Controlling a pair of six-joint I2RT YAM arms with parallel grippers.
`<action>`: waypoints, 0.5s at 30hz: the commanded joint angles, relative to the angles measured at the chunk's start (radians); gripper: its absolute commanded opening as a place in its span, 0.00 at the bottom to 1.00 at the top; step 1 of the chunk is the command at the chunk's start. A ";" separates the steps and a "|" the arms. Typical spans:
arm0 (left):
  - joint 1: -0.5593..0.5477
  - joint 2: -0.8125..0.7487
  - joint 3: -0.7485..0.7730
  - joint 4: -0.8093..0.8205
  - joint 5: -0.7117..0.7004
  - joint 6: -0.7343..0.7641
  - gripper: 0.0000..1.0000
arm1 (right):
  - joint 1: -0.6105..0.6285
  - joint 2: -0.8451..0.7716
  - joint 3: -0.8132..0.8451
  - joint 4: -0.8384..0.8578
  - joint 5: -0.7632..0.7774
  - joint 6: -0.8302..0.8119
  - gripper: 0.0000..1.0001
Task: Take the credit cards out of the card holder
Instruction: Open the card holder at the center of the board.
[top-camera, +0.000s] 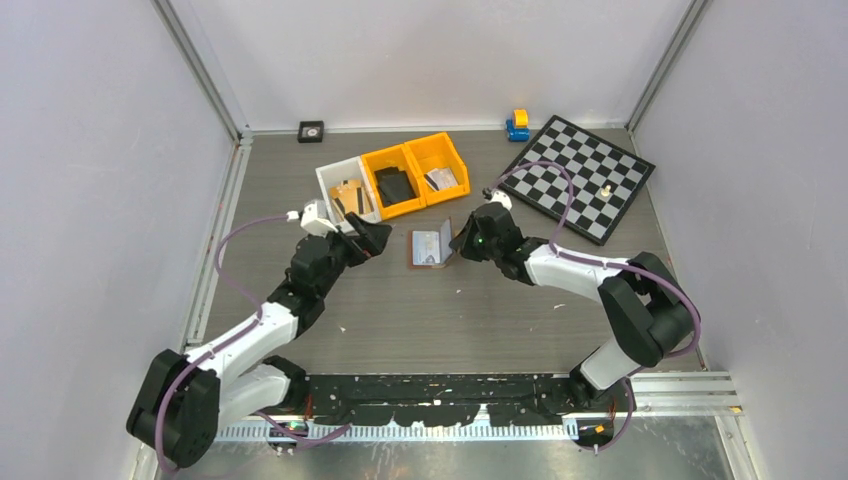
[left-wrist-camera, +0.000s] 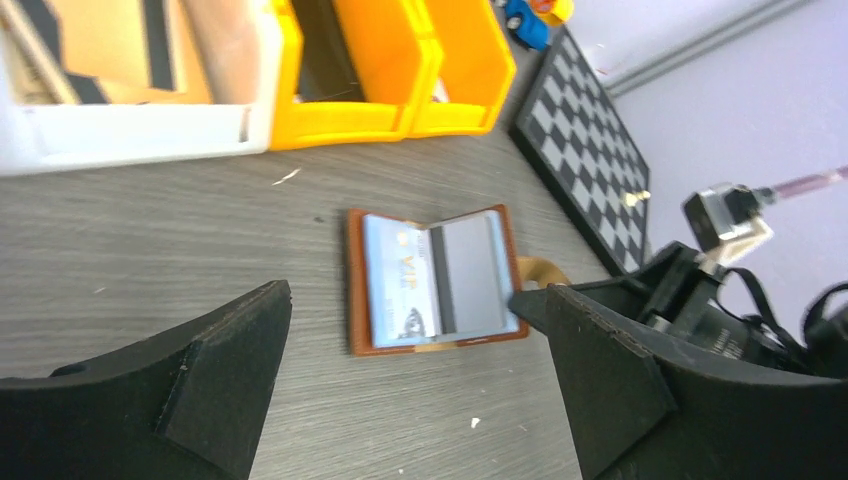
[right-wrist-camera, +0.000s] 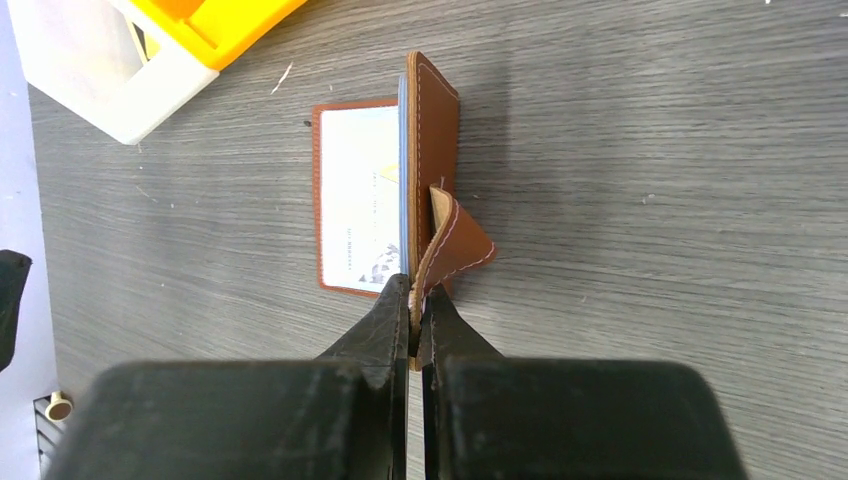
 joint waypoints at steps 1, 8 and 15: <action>0.008 0.000 -0.033 0.021 -0.119 -0.059 1.00 | -0.002 -0.052 -0.022 0.068 0.006 -0.039 0.01; 0.001 0.160 0.094 -0.012 0.120 -0.001 1.00 | -0.002 -0.167 -0.067 0.049 0.066 -0.089 0.01; -0.023 0.290 0.202 -0.118 0.172 0.045 1.00 | -0.002 -0.176 -0.070 0.051 0.052 -0.110 0.00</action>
